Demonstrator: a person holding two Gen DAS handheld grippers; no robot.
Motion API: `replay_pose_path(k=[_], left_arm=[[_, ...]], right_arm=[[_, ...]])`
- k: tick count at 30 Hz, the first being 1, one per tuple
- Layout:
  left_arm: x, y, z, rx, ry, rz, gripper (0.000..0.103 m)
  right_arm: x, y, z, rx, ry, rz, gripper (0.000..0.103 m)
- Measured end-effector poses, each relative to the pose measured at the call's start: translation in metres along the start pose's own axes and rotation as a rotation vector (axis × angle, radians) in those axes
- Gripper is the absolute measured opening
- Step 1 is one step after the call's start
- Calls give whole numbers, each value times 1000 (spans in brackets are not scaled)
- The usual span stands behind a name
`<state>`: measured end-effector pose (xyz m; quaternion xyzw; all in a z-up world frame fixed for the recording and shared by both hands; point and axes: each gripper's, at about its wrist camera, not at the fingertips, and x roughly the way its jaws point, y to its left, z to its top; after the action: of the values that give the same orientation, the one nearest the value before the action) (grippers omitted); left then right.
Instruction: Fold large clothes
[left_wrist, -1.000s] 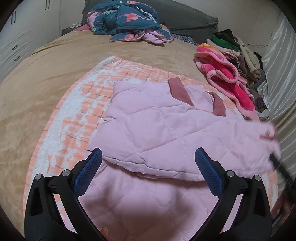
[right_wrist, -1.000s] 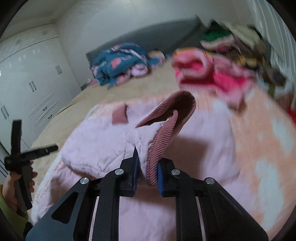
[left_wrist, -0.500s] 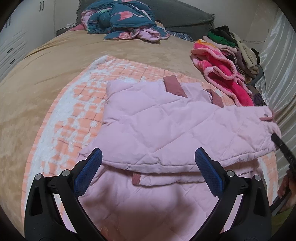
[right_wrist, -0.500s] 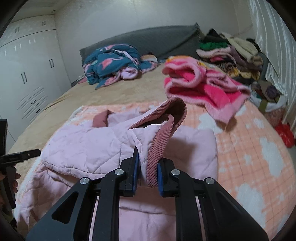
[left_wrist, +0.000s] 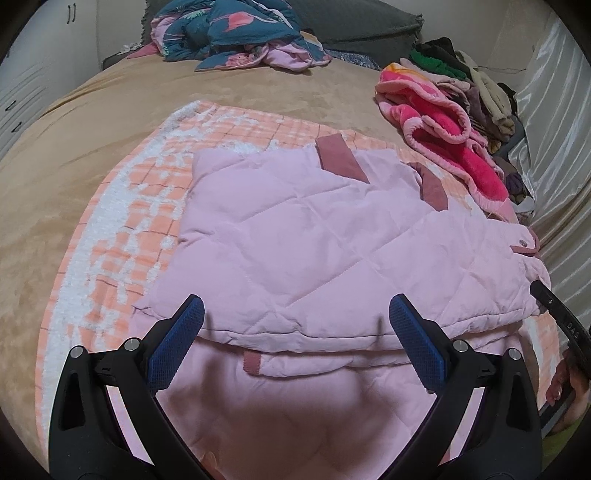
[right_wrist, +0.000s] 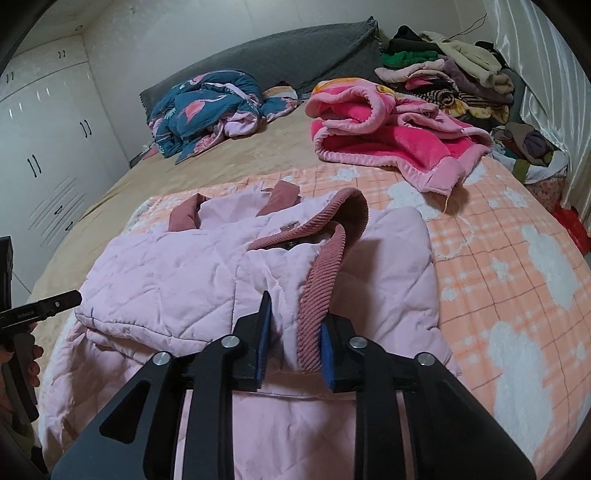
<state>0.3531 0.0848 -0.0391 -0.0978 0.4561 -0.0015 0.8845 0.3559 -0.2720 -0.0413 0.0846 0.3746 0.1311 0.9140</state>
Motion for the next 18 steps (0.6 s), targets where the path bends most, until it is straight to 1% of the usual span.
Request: replay_pose_path(k=[4, 7, 8, 9, 10, 14, 16, 18], left_arm=[[3, -7, -2, 17, 8, -4, 94], [2, -12, -3, 27, 7, -8, 94], [1, -12, -2, 27, 4, -9, 94], [1, -13, -1, 26, 1, -11, 94], [0, -13, -1, 25, -1, -13, 94], [1, -15, 3, 30, -4, -5, 94], [5, -18, 5, 39, 3, -2, 94], [10, -22, 6, 52, 13, 4, 94]], right_arm=[[-1, -3, -1, 14, 6, -17, 32], [-4, -5, 0, 15, 2, -29, 35], [-6, -6, 0, 15, -3, -35, 38], [-8, -6, 0, 14, -7, -40, 44], [-10, -6, 1, 10, -17, -45, 46], [-20, -1, 7, -8, -51, -61, 51], [-24, 4, 10, -22, -65, -67, 59], [-26, 12, 13, -45, -79, -67, 64]])
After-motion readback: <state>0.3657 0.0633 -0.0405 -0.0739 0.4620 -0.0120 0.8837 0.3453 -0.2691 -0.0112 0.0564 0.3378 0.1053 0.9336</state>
